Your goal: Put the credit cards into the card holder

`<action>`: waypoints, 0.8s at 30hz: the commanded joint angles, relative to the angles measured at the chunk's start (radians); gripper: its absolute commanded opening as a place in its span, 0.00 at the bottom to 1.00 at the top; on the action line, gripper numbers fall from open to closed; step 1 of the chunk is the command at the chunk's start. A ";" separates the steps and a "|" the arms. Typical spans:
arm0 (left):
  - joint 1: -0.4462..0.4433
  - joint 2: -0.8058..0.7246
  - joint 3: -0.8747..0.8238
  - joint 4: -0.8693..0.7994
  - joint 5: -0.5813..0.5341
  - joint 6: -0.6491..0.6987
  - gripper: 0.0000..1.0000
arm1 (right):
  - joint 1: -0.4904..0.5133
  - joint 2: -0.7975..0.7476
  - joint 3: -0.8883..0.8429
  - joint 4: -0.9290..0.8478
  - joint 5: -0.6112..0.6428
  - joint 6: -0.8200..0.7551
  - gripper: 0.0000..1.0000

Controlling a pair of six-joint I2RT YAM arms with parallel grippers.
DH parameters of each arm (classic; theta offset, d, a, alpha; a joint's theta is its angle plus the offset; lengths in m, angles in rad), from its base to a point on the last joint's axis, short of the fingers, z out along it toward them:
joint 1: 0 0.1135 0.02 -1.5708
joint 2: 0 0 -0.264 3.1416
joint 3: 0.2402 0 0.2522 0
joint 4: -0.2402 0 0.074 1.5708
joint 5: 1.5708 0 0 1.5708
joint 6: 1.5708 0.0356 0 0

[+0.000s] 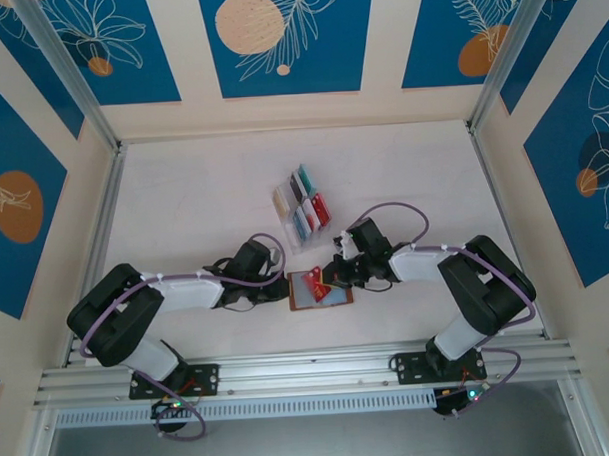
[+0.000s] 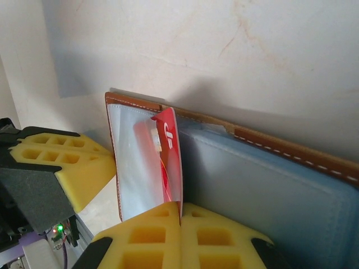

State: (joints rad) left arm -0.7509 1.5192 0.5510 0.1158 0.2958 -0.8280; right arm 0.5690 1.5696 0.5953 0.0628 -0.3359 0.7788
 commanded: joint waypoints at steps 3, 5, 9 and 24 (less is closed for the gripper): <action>-0.011 0.010 -0.055 -0.084 -0.021 0.000 0.00 | 0.015 0.044 -0.002 -0.033 0.085 0.035 0.00; -0.014 0.007 -0.061 -0.080 -0.021 -0.003 0.00 | 0.021 0.049 0.003 -0.034 0.090 0.040 0.00; -0.023 0.010 -0.064 -0.077 -0.027 -0.008 0.00 | 0.034 0.053 0.013 -0.033 0.089 0.057 0.00; -0.048 0.036 -0.051 -0.055 -0.036 -0.028 0.00 | 0.113 0.078 0.075 -0.048 0.081 0.075 0.07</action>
State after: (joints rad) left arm -0.7681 1.5120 0.5301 0.1505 0.2714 -0.8425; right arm 0.6453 1.6077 0.6613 0.0566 -0.2634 0.8394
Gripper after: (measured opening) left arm 0.040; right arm 0.071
